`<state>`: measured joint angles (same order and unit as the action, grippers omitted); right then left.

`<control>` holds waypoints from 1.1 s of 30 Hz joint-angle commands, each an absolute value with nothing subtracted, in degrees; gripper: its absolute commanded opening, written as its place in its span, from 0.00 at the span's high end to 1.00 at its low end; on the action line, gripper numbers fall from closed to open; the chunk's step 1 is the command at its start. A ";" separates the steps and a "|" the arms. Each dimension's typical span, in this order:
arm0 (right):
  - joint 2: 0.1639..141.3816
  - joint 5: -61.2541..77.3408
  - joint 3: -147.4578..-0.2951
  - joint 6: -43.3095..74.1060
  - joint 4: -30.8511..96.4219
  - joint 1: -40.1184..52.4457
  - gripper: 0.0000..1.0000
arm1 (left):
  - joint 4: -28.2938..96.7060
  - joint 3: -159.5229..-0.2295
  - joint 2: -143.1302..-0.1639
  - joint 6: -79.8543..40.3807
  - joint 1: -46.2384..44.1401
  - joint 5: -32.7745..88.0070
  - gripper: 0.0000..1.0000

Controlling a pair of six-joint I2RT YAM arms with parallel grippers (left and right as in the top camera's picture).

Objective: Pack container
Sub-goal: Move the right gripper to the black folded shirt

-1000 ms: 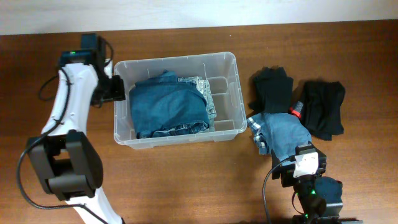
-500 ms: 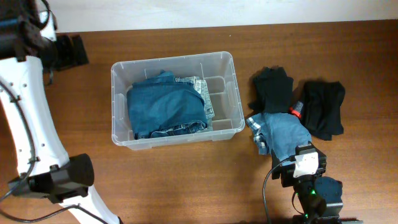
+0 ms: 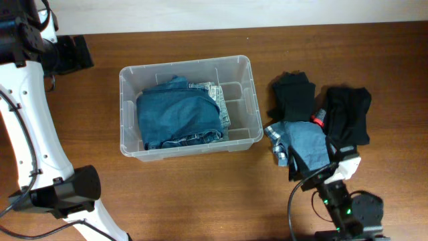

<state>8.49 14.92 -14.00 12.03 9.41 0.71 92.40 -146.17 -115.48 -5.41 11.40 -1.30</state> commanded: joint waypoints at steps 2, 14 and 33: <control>42.85 10.79 -46.59 14.66 26.52 0.23 0.02 | 92.27 -146.85 -115.50 -5.32 11.68 -1.43 0.01; 98.43 14.96 -105.80 6.22 62.08 -7.27 0.02 | 92.27 -146.85 -115.50 -5.32 11.68 -1.43 0.00; 129.80 31.11 -105.43 -3.36 55.86 -12.14 0.02 | 92.27 -146.85 -115.50 -5.32 11.68 -1.43 0.01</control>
<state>127.83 21.98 -104.73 2.63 55.31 -11.11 92.36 -146.17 -115.68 -5.43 11.40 -1.50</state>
